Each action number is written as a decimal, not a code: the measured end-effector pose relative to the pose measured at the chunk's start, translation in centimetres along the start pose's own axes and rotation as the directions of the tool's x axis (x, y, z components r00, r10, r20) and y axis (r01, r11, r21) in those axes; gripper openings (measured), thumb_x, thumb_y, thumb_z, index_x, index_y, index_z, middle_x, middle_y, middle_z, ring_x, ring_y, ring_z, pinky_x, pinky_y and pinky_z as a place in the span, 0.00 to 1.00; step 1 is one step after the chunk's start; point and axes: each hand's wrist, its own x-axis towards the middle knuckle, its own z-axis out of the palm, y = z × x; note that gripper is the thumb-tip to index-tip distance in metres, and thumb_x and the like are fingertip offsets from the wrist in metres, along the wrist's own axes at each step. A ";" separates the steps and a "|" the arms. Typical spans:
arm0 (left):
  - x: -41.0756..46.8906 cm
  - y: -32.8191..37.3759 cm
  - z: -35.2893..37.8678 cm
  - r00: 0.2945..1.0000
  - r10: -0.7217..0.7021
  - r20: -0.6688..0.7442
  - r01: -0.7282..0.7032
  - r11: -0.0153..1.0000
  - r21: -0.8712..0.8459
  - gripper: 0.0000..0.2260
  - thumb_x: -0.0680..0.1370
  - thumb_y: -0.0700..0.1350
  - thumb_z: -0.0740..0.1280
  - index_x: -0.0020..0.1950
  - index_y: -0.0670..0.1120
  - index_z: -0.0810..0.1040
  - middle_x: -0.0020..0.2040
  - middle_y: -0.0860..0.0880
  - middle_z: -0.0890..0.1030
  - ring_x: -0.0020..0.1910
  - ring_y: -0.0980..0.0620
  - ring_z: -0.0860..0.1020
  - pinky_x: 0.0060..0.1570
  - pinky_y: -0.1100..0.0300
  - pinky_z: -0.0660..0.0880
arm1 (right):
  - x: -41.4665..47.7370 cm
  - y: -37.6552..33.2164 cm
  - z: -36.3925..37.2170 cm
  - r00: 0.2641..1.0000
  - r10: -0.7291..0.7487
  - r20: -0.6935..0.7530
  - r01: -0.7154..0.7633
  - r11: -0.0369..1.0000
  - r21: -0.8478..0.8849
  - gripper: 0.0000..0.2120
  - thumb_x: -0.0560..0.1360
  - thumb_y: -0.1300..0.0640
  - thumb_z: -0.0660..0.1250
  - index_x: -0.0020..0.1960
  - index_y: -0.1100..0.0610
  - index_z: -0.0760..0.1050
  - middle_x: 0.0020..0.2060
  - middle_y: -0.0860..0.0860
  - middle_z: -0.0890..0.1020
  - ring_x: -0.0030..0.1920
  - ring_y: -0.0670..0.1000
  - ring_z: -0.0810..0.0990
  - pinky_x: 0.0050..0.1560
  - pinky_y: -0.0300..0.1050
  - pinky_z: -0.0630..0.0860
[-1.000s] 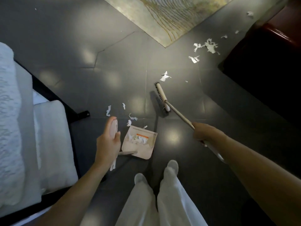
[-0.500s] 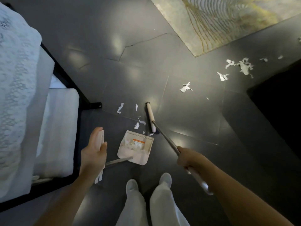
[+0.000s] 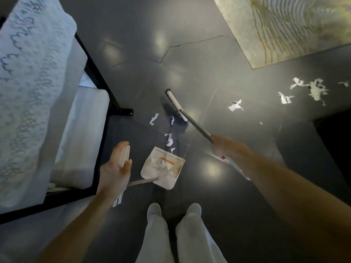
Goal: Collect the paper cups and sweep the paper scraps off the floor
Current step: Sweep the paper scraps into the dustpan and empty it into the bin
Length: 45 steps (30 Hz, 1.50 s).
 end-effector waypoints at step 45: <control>4.4 -7.2 -7.6 0.990 -0.113 -0.087 0.106 0.991 -0.082 0.22 0.78 0.40 0.63 0.71 0.54 0.66 0.69 0.49 0.72 0.60 0.42 0.75 0.59 0.44 0.75 | -7.0 -11.8 8.6 0.939 -0.018 0.343 0.089 0.977 -0.193 0.37 0.75 0.71 0.59 0.77 0.44 0.55 0.53 0.52 0.76 0.34 0.45 0.72 0.17 0.32 0.64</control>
